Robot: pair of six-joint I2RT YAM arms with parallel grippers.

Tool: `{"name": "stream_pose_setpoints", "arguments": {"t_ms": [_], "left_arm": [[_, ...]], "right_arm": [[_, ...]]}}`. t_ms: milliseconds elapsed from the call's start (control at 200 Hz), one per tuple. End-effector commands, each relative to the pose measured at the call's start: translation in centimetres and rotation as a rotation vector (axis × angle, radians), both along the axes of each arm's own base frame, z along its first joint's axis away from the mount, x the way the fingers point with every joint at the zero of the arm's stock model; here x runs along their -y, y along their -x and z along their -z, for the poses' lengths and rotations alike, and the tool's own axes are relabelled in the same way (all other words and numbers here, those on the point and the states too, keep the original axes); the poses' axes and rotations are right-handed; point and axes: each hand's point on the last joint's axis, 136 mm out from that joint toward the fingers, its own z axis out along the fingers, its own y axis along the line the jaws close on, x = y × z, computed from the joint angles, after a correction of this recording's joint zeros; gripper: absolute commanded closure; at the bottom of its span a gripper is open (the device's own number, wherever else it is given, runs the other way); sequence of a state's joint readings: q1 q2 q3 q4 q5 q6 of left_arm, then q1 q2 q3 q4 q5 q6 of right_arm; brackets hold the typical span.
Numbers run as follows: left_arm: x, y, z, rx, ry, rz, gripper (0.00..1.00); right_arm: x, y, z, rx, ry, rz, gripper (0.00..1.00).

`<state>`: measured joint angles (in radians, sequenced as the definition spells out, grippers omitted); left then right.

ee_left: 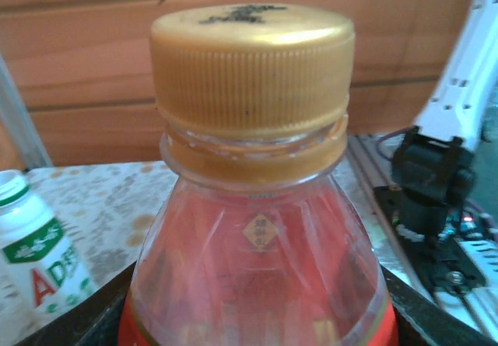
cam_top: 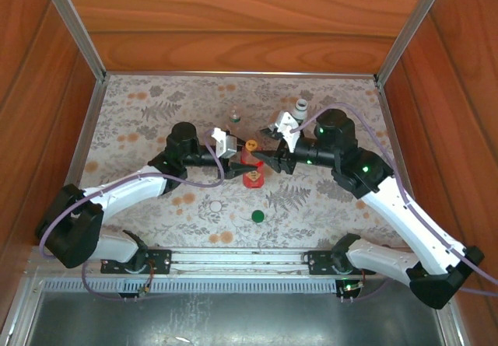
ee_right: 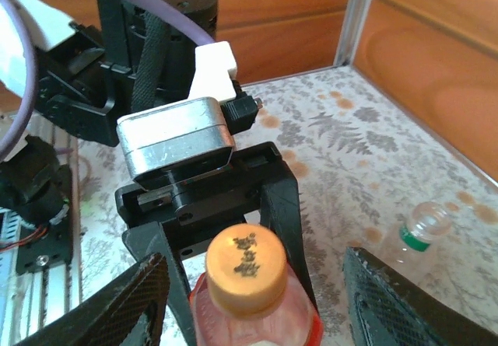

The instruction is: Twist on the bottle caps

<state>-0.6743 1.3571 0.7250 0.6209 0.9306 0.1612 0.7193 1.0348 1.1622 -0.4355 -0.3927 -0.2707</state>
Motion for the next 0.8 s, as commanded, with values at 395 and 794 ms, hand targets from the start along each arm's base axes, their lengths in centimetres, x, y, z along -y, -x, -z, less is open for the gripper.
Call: {"name": "stream_pose_setpoints", "arguments": {"t_ms": [395, 794], "left_arm": [[0.4, 0.9, -1.5, 0.026, 0.035, 0.092, 0.42], [0.4, -9.0, -2.1, 0.096, 0.007, -0.49, 0.43]], "right_arm": [[-1.7, 0.6, 0.9, -0.035, 0.034, -0.135, 0.77], [2.2, -12.4, 4.0, -0.047, -0.033, 0.661, 0.96]]}}
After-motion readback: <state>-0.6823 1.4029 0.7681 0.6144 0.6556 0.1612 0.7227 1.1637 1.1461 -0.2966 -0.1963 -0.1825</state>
